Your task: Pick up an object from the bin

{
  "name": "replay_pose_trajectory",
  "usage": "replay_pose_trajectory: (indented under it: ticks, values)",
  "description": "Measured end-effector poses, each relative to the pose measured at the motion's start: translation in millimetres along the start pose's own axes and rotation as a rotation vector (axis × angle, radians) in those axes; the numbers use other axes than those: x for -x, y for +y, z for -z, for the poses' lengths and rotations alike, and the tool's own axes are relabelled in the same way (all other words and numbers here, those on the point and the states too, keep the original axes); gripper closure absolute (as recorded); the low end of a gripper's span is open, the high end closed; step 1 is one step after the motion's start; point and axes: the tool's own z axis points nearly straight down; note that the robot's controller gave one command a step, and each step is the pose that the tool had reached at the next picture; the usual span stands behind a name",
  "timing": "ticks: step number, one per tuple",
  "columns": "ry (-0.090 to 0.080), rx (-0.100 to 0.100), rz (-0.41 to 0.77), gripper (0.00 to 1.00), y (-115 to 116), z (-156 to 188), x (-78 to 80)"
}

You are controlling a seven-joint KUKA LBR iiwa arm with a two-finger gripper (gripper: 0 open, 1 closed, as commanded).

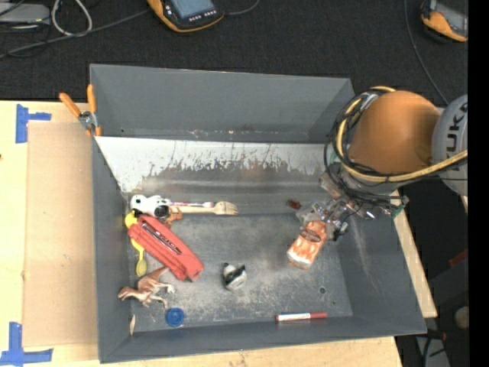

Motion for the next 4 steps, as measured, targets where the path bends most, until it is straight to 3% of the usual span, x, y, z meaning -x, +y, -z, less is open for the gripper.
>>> replay_pose_trajectory:
  ticks: [1, 2, 3, 4]
  values:
    - [-0.004, -0.007, 0.114, 1.0, -3, 8, 4.9]
    - [-0.001, -0.003, 0.52, 1.0, -20, -27, -17.1]
    - [-0.003, 0.002, 0.842, 1.0, -24, -56, -30.8]
    - [-0.004, 0.008, 0.798, 1.0, -26, -6, -28.8]
